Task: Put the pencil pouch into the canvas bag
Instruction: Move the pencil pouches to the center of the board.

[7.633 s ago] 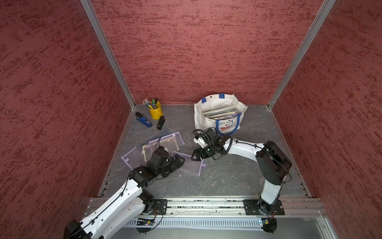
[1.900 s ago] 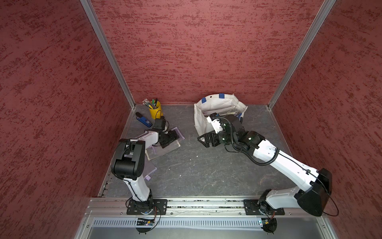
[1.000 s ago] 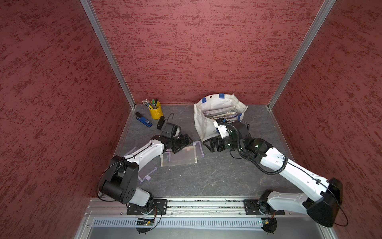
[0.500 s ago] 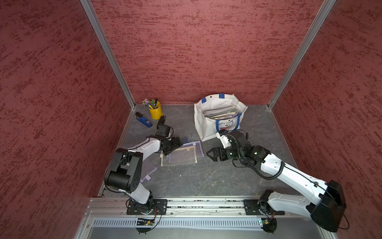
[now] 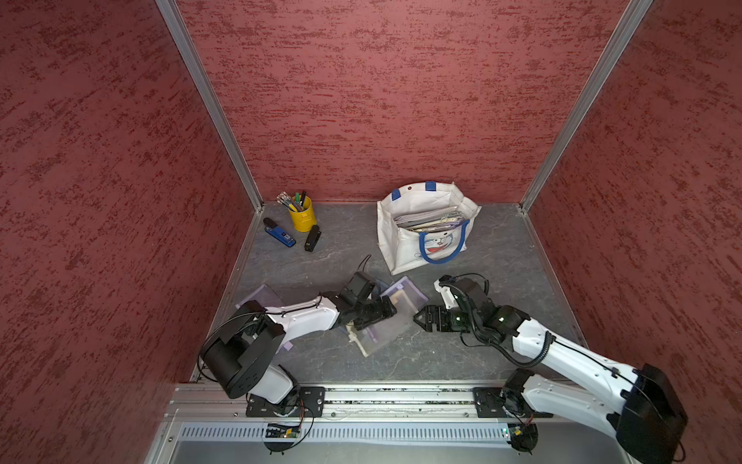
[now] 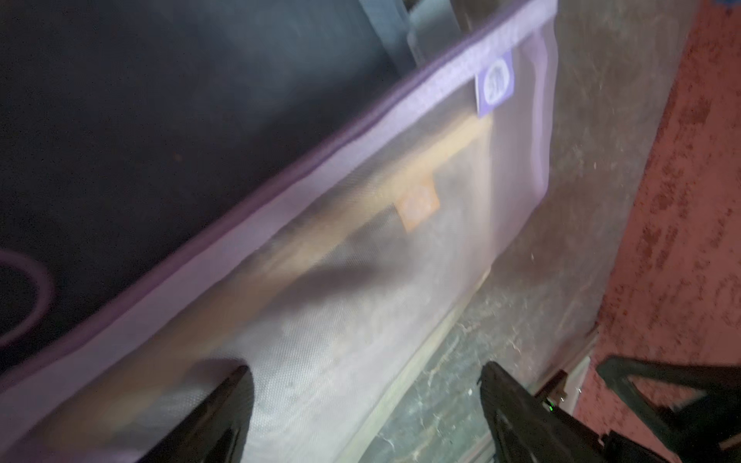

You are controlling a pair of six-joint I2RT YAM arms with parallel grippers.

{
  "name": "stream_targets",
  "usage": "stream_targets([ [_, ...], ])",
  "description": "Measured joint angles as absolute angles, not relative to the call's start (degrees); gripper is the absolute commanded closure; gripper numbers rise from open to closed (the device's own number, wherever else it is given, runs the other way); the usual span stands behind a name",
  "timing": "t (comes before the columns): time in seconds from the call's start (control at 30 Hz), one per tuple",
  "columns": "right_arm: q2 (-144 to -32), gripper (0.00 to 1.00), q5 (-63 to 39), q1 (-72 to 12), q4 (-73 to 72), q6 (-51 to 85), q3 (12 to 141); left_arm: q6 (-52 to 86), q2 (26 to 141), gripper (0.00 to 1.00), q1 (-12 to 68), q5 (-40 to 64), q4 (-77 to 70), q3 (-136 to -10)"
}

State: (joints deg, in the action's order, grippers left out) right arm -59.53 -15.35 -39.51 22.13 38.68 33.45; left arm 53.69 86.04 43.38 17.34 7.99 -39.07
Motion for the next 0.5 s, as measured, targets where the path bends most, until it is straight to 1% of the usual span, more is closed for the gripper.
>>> stream_targets([
  [0.1, -58.02, 0.06, -15.44, -36.67, 20.25, 40.38, 30.35, 55.75, 85.27, 0.12, 46.5, 18.41, 7.9, -38.87],
  [0.17, -56.58, 0.1, -16.19, -33.61, 17.91, 41.63, 27.55, 55.86, 82.89, 0.13, 45.98, 18.94, 8.78, -38.5],
  [0.27, -56.27, 0.14, -18.35, -28.49, 13.17, 42.76, 24.01, 54.33, 78.81, 0.15, 40.93, 19.55, 10.07, -38.33],
  [0.37, -59.64, 0.16, -20.86, -25.19, 8.73, 42.78, 23.2, 51.46, 76.95, 0.17, 35.38, 19.49, 11.38, -38.54],
  [0.5, -67.53, 0.17, -23.86, -23.66, 3.05, 41.5, 24.84, 48.34, 77.38, 0.18, 33.78, 19.42, 13.61, -38.79],
])
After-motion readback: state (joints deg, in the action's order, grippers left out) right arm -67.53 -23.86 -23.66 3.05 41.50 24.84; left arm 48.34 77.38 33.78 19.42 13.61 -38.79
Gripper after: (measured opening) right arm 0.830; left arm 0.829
